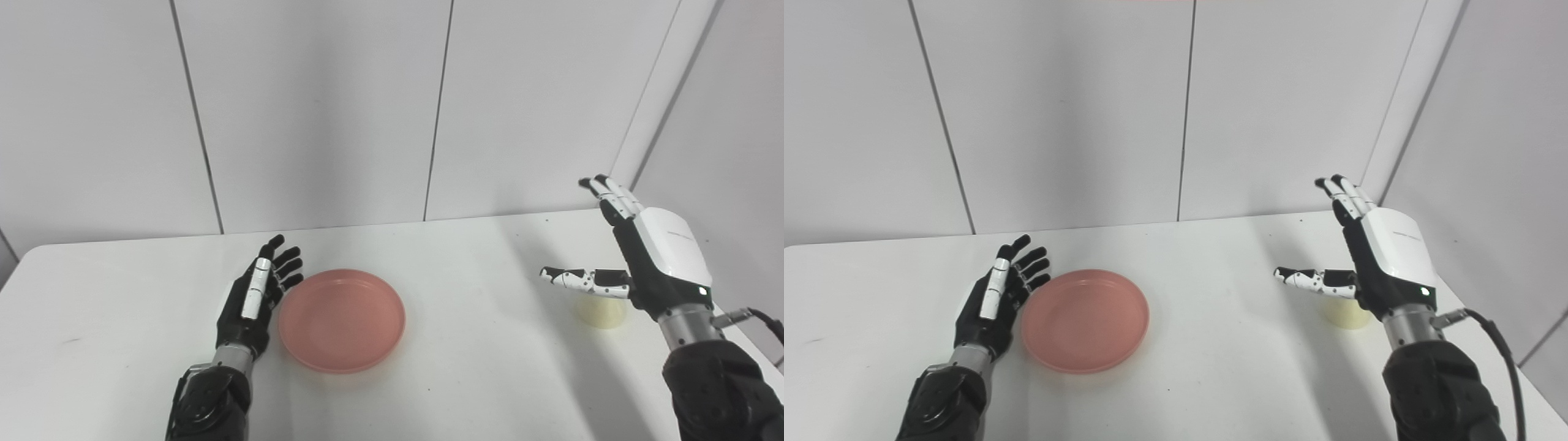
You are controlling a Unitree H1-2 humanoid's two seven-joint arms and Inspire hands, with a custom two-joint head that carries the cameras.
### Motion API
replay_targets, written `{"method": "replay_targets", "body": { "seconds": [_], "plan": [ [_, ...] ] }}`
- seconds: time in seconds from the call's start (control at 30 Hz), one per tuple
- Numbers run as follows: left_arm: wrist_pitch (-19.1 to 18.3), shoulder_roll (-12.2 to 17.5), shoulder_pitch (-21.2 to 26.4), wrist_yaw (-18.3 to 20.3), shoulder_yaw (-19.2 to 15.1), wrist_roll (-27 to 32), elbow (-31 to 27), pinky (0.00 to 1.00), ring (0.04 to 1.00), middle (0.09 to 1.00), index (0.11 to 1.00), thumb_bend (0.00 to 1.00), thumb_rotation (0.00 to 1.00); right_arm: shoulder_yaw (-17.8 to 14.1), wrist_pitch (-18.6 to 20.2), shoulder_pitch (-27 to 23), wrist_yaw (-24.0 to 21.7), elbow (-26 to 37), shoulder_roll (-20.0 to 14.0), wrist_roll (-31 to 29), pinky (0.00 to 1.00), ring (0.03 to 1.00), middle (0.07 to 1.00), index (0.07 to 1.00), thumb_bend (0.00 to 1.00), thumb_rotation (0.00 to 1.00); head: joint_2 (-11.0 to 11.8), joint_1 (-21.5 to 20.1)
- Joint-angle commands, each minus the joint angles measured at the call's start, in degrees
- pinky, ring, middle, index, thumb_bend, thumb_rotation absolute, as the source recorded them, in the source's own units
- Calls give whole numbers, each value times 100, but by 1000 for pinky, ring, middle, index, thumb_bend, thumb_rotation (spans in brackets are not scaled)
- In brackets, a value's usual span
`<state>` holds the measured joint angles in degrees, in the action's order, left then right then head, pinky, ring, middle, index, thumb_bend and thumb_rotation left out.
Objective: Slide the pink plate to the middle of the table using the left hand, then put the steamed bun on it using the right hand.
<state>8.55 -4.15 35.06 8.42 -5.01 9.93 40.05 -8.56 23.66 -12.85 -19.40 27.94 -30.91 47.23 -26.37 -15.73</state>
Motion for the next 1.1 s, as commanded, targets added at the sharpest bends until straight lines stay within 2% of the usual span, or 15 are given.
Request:
{"method": "replay_targets", "body": {
  "seconds": [0.0, 0.07, 0.1, 0.17, 0.23, 0.33, 0.53, 0.6, 0.83, 1.07],
  "plan": [
    [-103, 36, 34, -6, -10, 55, 1, 782, 819, 808, 854, 717, 801, 26, 236, -343, -195, -29, -238, 326, 741, 906, 905, 837, 1000, 384, -13, 1],
    [-107, 45, 34, -1, -5, 47, 7, 779, 814, 804, 856, 727, 801, 12, 313, -423, -423, -108, -203, 599, 697, 882, 893, 827, 1000, 372, -14, -7],
    [-113, 49, 32, 3, 0, 43, 4, 779, 814, 804, 856, 727, 801, -66, 323, -492, -673, -158, -97, 869, 697, 882, 893, 827, 1000, 372, -14, -20],
    [-133, 55, 25, 12, 9, 38, -11, 778, 812, 801, 857, 720, 805, -208, 325, -625, -1084, -257, 99, 1380, 632, 854, 877, 824, 1000, 341, -19, -28],
    [-154, 59, 23, 27, 12, 43, -20, 779, 811, 800, 861, 716, 806, -316, 324, -731, -1332, -368, 217, 1732, 617, 832, 856, 811, 1000, 301, -22, -37],
    [-154, 63, 34, 36, 12, 45, 14, 771, 799, 794, 856, 709, 800, -406, 325, -868, -1667, -522, 271, 2075, 641, 835, 855, 813, 1000, 291, -20, -46],
    [-132, 68, 43, 79, 43, 22, 63, 756, 794, 793, 853, 674, 808, -362, 323, -1086, -2151, -804, 258, 2447, 594, 796, 844, 816, 1000, 279, -16, -41],
    [-126, 71, 39, 78, 55, 5, 57, 752, 795, 797, 857, 672, 810, -313, 321, -1127, -2247, -910, 227, 2530, 564, 785, 840, 815, 1000, 288, -21, -37],
    [-136, 87, 26, 85, 99, -31, 24, 750, 803, 804, 858, 668, 807, -126, 313, -1148, -2237, -1275, 86, 2638, 615, 777, 808, 802, 1000, 326, -36, -38],
    [-123, 110, 32, 118, 108, -18, 78, 765, 815, 811, 864, 678, 791, -50, 317, -1129, -2172, -1686, 0, 2578, 706, 832, 857, 801, 1000, 378, -63, -17]
  ]
}}
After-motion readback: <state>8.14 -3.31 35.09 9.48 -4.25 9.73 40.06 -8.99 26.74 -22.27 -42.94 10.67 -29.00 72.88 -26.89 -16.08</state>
